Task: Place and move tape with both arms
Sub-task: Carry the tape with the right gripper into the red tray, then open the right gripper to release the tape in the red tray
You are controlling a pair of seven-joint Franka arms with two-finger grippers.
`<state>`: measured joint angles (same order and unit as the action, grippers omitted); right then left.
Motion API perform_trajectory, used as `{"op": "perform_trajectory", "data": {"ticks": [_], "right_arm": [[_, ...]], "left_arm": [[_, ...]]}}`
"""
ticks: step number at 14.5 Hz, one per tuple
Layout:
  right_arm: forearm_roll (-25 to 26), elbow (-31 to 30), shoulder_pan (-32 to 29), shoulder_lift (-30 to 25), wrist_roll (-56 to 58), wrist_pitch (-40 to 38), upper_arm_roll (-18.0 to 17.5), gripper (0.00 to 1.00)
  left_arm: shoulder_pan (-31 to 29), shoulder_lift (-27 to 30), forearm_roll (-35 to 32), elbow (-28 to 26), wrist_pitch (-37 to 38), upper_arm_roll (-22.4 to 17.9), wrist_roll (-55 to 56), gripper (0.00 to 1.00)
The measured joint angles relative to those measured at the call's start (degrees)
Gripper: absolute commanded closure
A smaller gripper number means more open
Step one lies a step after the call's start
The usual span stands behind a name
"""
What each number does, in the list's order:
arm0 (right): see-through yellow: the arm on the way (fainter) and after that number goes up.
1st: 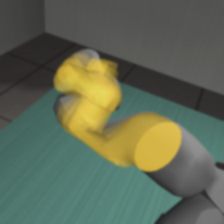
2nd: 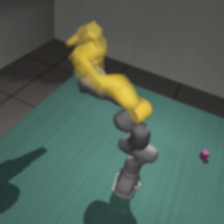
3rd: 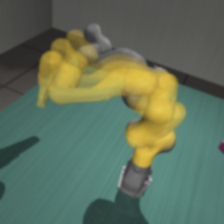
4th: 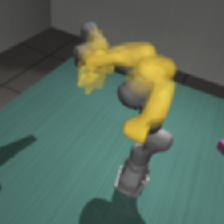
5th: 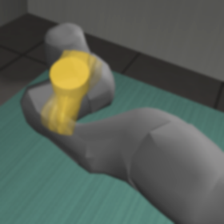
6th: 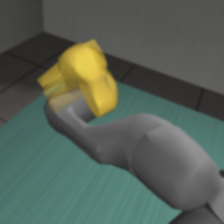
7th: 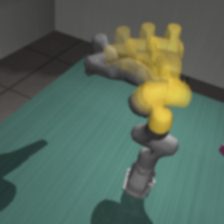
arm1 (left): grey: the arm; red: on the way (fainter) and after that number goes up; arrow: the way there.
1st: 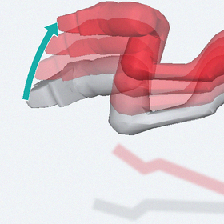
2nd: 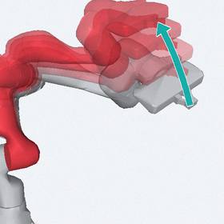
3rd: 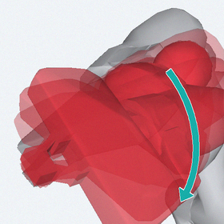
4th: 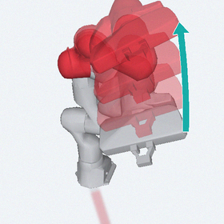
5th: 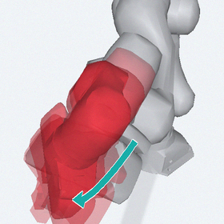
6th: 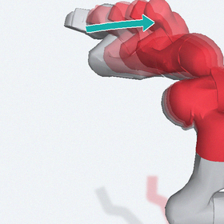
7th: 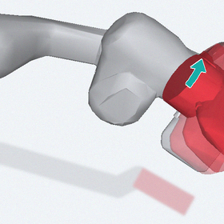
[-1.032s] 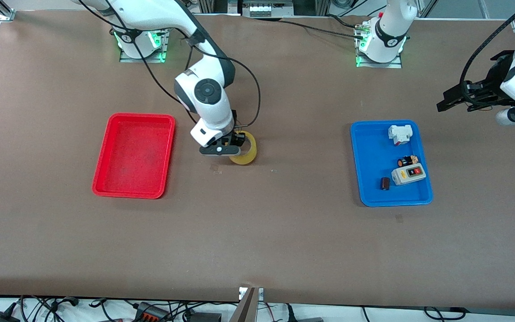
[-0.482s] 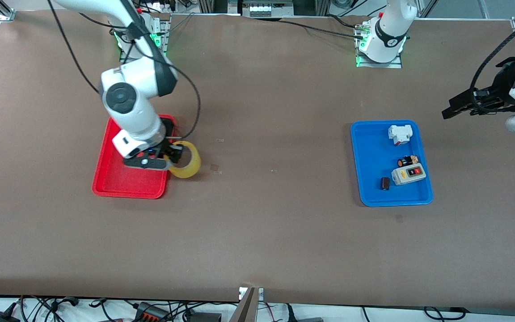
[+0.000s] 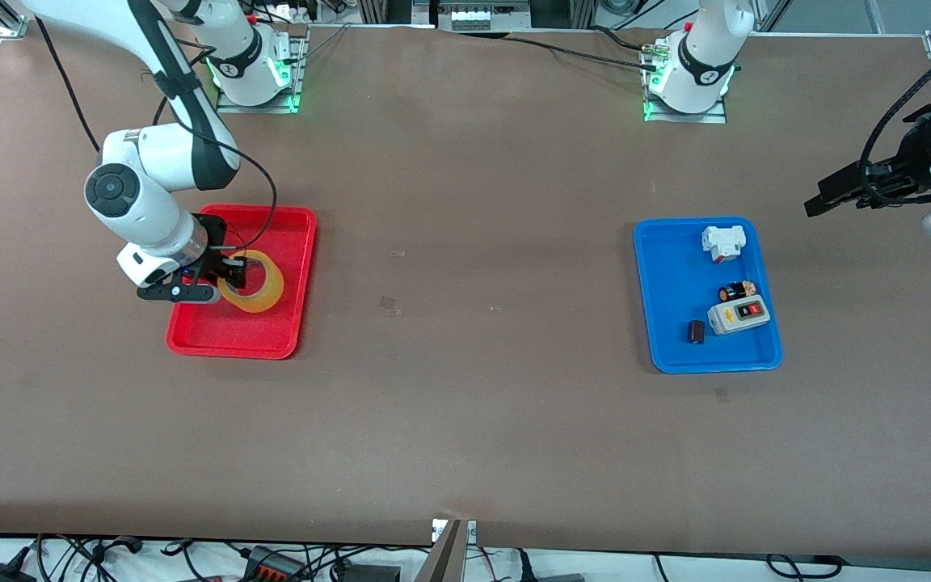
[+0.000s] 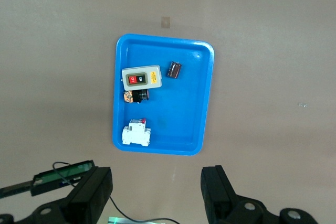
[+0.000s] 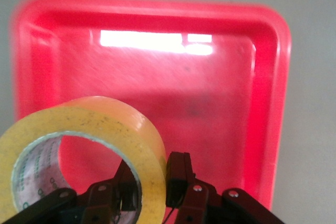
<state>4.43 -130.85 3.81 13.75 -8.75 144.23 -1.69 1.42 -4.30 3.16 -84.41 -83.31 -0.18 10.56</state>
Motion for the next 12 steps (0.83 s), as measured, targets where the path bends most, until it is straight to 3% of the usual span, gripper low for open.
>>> {"op": "perform_trajectory", "data": {"ticks": [7,8,9,10,11,12], "right_arm": [[0.0,-2.0,-0.6,3.1,0.5,2.6,-0.4,0.79],[0.0,-2.0,-0.9,3.9,0.5,3.5,-0.4,0.71],[0.0,-2.0,-1.2,4.6,0.5,4.2,-0.4,0.51],[0.0,-2.0,-1.4,5.0,0.5,4.6,-0.4,0.23],[0.0,-2.0,-1.5,5.1,0.5,4.8,-0.4,0.07],[0.0,-1.8,-1.5,5.0,0.5,4.9,-0.4,0.03]], "left_arm": [[0.0,0.0,-0.2,0.0,3.6,0.0,-8.7,0.0],[0.0,0.0,-0.2,0.0,3.6,0.0,-8.8,0.0],[0.0,0.0,-0.2,0.0,3.6,0.0,-8.9,0.0],[0.0,0.0,-0.2,0.0,3.6,0.1,-9.0,0.0],[0.0,0.0,-0.2,0.0,3.6,0.1,-9.0,0.0],[0.1,0.0,-0.2,0.0,3.6,0.1,-9.0,0.0]]}}
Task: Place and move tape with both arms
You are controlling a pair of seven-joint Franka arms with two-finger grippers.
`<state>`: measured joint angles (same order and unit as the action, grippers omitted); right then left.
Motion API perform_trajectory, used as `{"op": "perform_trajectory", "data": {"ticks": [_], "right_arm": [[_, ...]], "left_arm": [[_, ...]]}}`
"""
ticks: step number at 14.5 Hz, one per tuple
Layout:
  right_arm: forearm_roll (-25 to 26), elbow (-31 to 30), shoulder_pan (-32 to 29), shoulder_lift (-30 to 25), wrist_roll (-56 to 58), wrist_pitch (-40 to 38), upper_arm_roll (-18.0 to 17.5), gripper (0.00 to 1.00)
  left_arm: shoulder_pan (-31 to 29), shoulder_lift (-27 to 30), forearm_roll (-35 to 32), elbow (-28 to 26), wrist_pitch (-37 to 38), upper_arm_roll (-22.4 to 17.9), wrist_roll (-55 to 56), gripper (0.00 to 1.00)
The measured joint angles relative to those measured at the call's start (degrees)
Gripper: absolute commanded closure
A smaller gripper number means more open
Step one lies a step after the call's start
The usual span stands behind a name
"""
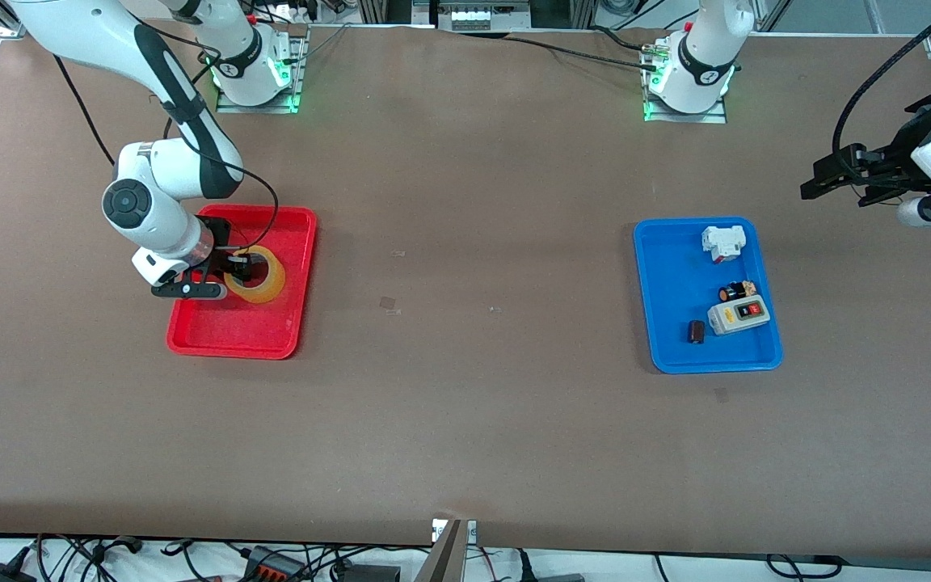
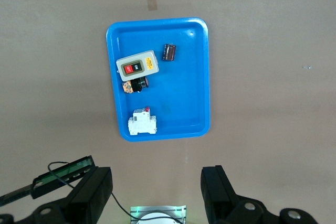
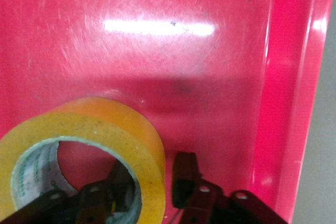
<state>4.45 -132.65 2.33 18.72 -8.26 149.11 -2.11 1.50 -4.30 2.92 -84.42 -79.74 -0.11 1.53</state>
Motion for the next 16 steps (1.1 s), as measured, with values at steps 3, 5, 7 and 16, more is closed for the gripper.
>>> {"op": "perform_trajectory", "data": {"ticks": [3,5,7,16], "right_arm": [[0.0,0.9,0.0,-1.6,0.0,0.2,0.0,0.02],[0.0,1.8,0.0,-4.4,0.0,-0.9,0.0,0.02],[0.0,4.0,0.0,-8.4,0.0,-5.8,0.0,0.02],[-0.1,33.4,0.0,-16.6,0.0,-48.1,0.0,0.02]], "left_arm": [[0.2,0.0,0.0,0.0,0.0,0.1,-0.1,0.0],[0.3,0.0,0.0,0.0,0.0,0.1,-0.1,0.0],[0.3,0.0,0.0,0.0,0.0,0.1,-0.1,0.0],[0.3,0.0,0.0,0.0,0.0,0.1,-0.2,0.0]]}}
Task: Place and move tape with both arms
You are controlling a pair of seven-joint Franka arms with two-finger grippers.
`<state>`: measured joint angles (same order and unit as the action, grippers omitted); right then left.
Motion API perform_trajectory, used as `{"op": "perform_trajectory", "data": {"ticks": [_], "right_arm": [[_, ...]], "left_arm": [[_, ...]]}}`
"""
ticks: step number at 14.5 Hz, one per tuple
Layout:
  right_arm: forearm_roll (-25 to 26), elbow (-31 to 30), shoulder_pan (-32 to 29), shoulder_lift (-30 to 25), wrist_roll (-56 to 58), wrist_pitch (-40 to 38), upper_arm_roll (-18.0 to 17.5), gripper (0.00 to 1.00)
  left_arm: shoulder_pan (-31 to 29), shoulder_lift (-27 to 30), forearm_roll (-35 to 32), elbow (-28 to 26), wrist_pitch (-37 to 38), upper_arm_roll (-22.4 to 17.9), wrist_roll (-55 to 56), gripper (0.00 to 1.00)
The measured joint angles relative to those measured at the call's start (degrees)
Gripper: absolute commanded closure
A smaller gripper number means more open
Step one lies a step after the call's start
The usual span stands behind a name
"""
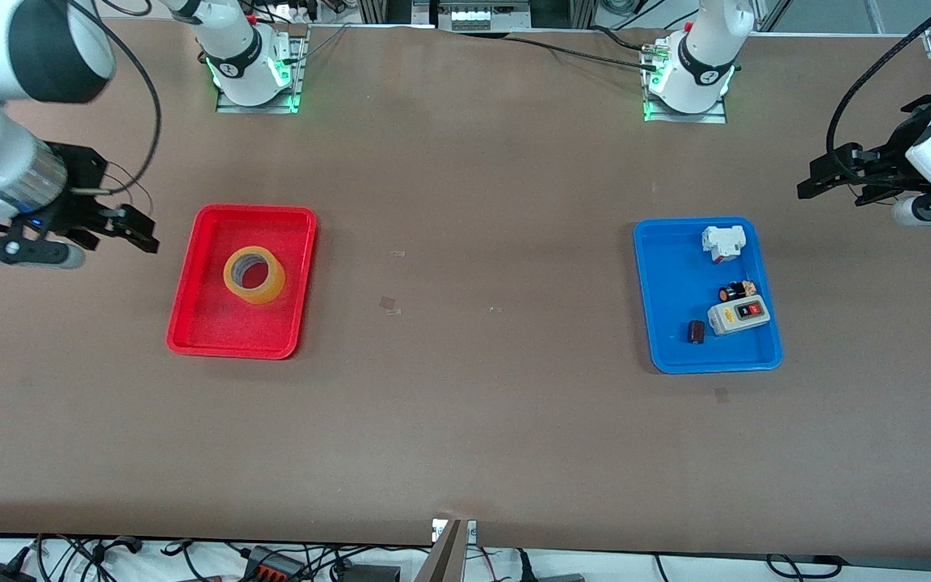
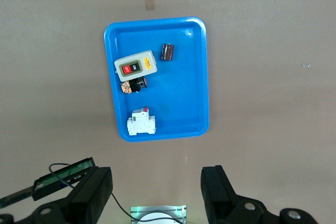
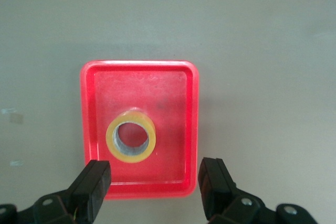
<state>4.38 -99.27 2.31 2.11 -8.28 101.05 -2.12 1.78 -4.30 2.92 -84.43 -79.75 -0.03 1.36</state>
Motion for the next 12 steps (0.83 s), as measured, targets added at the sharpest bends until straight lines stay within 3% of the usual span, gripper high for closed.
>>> {"op": "perform_trajectory", "data": {"ticks": [3,5,8,12], "right_arm": [[-0.1,9.0,0.0,-0.1,0.0,-9.5,0.0,0.02],[-0.1,11.8,0.0,-1.1,-0.2,-13.1,0.1,0.01],[-0.1,12.2,-0.1,-4.4,-0.3,-18.2,0.2,0.01],[-0.2,12.1,-0.2,-4.4,-0.4,-18.6,0.8,0.01]], "left_arm": [[0.0,0.0,0.0,0.0,0.0,0.0,0.0,0.0],[0.0,0.0,0.0,0.0,0.0,0.0,0.0,0.0],[0.0,0.0,-0.3,0.0,-0.1,0.0,0.0,0.0],[0.1,0.0,-3.5,0.0,-0.1,1.1,-0.6,0.0]]}}
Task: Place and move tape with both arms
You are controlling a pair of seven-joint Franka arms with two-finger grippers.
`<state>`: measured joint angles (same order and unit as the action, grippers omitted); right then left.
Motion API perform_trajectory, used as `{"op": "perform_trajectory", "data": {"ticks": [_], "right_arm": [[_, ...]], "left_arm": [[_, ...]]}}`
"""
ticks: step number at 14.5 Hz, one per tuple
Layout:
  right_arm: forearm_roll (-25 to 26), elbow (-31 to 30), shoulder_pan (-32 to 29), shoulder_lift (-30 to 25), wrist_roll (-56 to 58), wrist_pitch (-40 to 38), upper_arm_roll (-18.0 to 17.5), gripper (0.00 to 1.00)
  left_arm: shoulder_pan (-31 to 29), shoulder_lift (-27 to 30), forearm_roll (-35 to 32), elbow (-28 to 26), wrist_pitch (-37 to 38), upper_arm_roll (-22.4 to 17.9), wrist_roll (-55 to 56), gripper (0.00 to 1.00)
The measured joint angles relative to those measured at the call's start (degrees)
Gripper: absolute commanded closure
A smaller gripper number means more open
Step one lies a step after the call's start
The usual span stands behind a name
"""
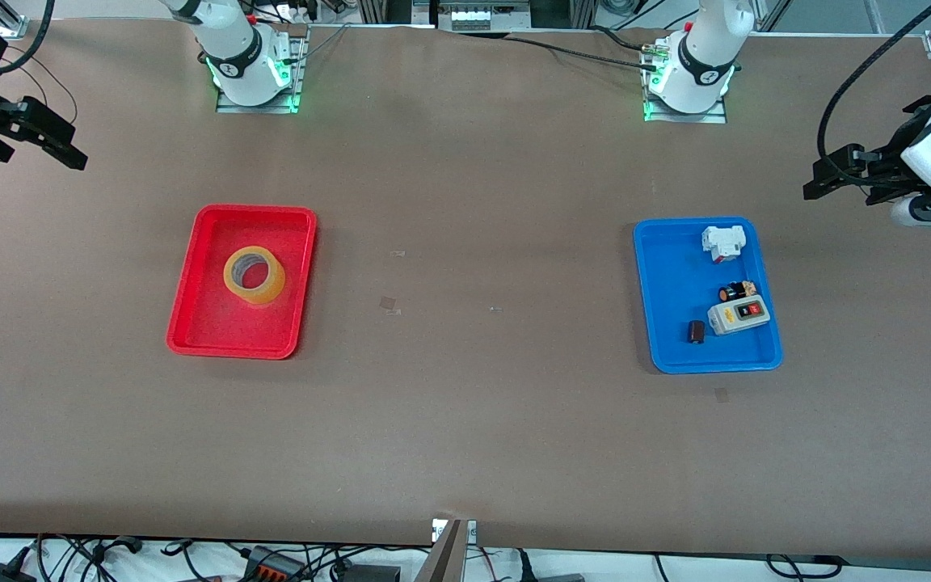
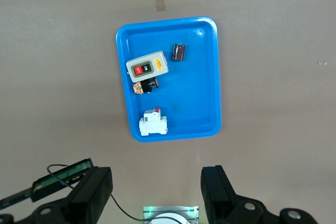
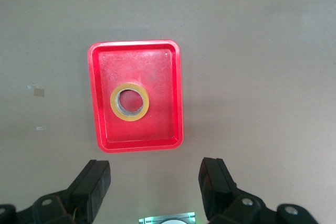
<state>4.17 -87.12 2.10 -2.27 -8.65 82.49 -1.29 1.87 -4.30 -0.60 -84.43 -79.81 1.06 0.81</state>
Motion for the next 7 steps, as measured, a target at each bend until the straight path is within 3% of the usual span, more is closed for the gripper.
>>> {"op": "perform_trajectory", "data": {"ticks": [7], "right_arm": [[-2.3,-0.9,-0.3,1.3,0.1,0.5,0.0,0.01]], "left_arm": [[0.0,0.0,-0.4,0.0,-0.2,0.6,0.0,0.0]]}}
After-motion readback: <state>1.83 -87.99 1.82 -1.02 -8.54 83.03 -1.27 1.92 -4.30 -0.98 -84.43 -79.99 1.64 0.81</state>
